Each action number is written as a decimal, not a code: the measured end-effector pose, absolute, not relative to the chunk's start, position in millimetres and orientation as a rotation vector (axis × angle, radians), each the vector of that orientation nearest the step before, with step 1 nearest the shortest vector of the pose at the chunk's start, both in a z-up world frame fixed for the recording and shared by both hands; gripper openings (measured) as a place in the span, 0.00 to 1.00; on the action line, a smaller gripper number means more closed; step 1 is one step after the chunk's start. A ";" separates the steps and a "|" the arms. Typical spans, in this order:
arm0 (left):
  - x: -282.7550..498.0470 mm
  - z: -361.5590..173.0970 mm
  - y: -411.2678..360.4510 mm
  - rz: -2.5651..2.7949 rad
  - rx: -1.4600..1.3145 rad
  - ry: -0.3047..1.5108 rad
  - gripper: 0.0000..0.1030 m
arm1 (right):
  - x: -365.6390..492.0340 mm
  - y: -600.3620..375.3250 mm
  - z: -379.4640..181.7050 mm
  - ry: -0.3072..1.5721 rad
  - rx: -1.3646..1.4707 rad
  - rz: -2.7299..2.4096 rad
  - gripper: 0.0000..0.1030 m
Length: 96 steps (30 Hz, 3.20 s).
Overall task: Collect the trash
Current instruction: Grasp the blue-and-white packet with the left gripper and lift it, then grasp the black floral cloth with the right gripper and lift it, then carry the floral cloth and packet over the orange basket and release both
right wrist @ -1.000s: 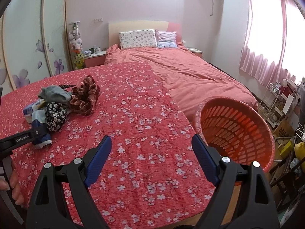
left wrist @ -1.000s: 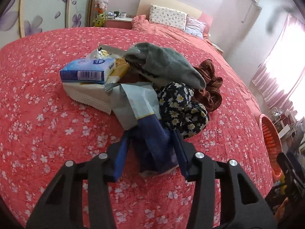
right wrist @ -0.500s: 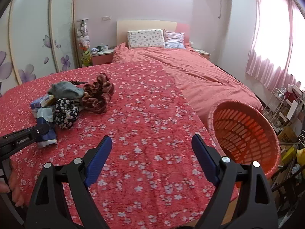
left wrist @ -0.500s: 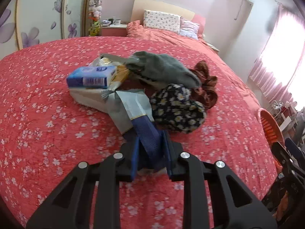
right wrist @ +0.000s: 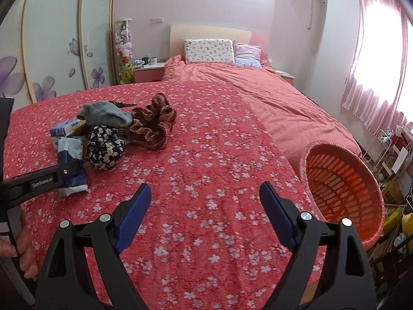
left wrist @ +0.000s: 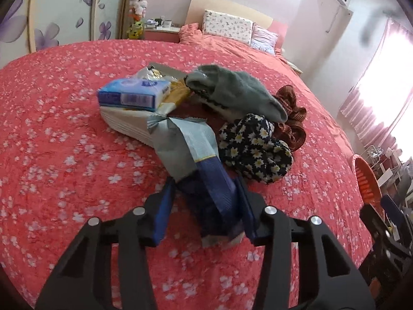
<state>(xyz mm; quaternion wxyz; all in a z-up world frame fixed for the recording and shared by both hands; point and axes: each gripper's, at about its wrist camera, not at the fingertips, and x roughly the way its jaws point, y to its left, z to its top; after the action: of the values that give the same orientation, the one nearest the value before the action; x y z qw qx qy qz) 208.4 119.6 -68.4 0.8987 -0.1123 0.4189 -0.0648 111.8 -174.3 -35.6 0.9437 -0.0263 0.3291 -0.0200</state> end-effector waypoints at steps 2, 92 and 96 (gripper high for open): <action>202.6 -63.1 124.5 -0.137 -0.231 0.854 0.44 | 115.6 -169.5 -34.5 0.670 -0.051 -0.029 0.83; 187.7 -7.3 -83.4 -0.551 -0.011 0.752 0.45 | 87.9 -327.0 -8.3 0.517 0.182 -0.270 0.11; 187.4 -7.7 -107.2 -0.588 0.007 0.756 0.45 | 86.2 -340.1 -9.6 0.511 0.199 -0.296 0.11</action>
<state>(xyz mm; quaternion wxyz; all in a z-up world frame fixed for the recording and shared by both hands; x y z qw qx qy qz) 187.5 -107.2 -7.7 0.8875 0.0033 0.3637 -0.2829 86.2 -340.1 -9.6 0.9519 0.0979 0.2513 -0.1454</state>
